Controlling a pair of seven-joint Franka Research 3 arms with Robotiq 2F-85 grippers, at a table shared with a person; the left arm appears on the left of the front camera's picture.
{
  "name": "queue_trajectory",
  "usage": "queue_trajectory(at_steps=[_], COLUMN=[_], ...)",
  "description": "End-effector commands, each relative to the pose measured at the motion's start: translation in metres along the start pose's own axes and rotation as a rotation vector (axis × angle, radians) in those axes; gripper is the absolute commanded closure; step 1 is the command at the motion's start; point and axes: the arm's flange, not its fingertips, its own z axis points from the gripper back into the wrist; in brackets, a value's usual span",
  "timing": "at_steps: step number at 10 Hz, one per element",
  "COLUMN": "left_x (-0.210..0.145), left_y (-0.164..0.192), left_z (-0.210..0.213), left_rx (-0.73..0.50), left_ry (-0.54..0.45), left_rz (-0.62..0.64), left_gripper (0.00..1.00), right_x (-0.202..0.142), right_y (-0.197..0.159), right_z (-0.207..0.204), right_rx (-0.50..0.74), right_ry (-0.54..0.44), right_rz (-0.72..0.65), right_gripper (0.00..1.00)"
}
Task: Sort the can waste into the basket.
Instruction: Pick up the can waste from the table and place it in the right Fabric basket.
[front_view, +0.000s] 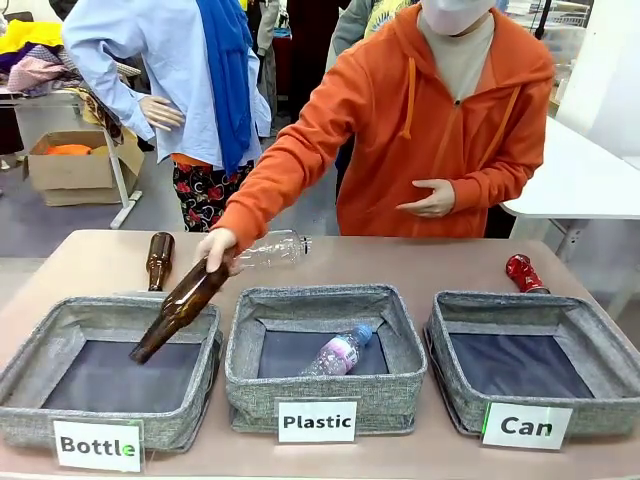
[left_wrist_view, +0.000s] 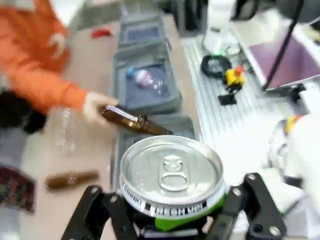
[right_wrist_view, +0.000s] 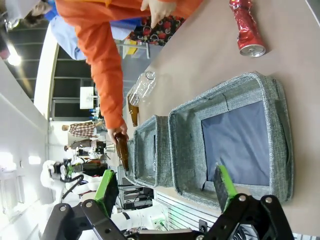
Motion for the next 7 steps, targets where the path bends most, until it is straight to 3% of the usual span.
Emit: queue_trajectory(at_steps=[1, 4, 5, 7], left_x=[-0.035, -0.098, -0.111, -0.118], left_y=[-0.066, -0.131, -0.142, -0.143], left_z=[0.043, 0.068, 0.065, 0.062], left_rx=[0.173, 0.341, 0.36, 0.363], left_ry=[0.039, -0.002, 0.033, 0.021], left_rz=[0.097, 0.287, 0.369, 0.348], left_gripper=[0.99, 0.99, 0.99, 0.99], right_x=[0.003, 0.003, 0.003, 0.003], right_y=[0.0, 0.0, 0.0, 0.0], right_z=[0.0, 0.0, 0.0, 0.0], right_rx=[0.026, 0.026, 0.026, 0.026], right_ry=[-0.012, -0.012, -0.012, -0.012], right_rz=[0.027, 0.027, 0.027, 0.027], right_gripper=[0.0, 0.0, 0.0, 0.0])
